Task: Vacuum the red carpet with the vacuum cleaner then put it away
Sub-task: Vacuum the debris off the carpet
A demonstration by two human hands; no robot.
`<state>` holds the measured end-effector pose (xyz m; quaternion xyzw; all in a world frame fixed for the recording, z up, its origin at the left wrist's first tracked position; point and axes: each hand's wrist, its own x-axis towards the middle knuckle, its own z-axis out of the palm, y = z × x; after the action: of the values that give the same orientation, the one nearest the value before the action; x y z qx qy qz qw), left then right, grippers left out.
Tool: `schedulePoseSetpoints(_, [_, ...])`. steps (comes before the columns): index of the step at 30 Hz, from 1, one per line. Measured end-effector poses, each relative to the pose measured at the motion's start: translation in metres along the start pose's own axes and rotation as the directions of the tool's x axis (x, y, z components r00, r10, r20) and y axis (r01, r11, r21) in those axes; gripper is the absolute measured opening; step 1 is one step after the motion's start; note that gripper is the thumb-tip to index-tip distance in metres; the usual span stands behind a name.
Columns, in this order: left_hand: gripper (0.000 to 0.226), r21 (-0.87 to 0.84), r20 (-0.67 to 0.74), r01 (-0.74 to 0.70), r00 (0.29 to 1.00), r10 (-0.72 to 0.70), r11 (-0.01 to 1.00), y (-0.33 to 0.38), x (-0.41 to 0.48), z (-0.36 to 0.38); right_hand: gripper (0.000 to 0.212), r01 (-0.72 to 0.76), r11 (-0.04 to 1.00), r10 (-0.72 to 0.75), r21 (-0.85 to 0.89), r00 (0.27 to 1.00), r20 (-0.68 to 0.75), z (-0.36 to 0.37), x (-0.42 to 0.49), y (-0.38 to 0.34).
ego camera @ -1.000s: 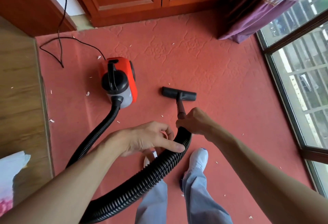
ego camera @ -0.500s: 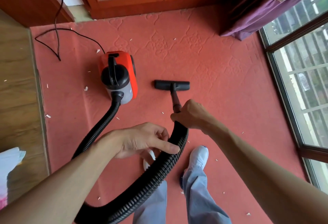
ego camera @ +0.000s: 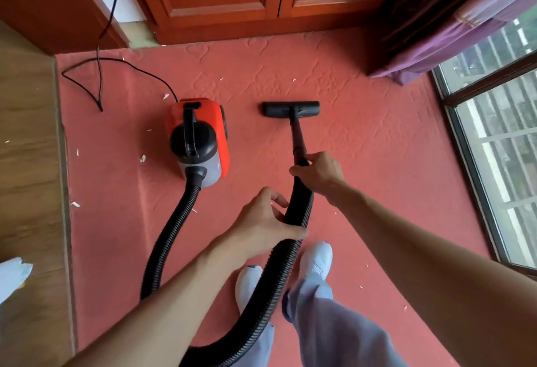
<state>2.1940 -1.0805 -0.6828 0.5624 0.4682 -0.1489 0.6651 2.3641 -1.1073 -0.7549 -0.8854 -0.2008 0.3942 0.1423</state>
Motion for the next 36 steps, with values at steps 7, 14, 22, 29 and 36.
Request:
schedulePoseSetpoints(7, [0.045,-0.091,-0.132,-0.079,0.989,0.066,0.993,0.037,0.052,-0.002,0.035,0.049,0.997,-0.051,-0.055,0.998,-0.029,-0.025,0.073,-0.023])
schedulePoseSetpoints(14, [0.041,-0.167,-0.250,-0.066,0.968,0.022,0.984,0.093,0.102,-0.022,0.033,0.066,0.994,-0.070,-0.091,0.997,-0.034,-0.063,0.139,-0.066])
schedulePoseSetpoints(22, [0.039,-0.217,-0.211,-0.072,0.977,0.025,0.974,0.144,0.141,-0.023,0.038,0.029,0.993,-0.040,-0.118,0.996,-0.085,-0.103,0.193,-0.075])
schedulePoseSetpoints(29, [0.036,-0.143,-0.056,-0.024,0.998,0.017,0.989,0.140,0.137,-0.016,0.041,-0.014,0.986,0.003,-0.164,0.998,-0.065,-0.105,0.181,-0.039])
schedulePoseSetpoints(36, [0.037,-0.014,0.222,0.010,0.975,-0.007,1.000,0.109,0.081,-0.028,0.036,-0.138,0.987,0.132,-0.078,0.988,-0.086,-0.078,0.097,0.001])
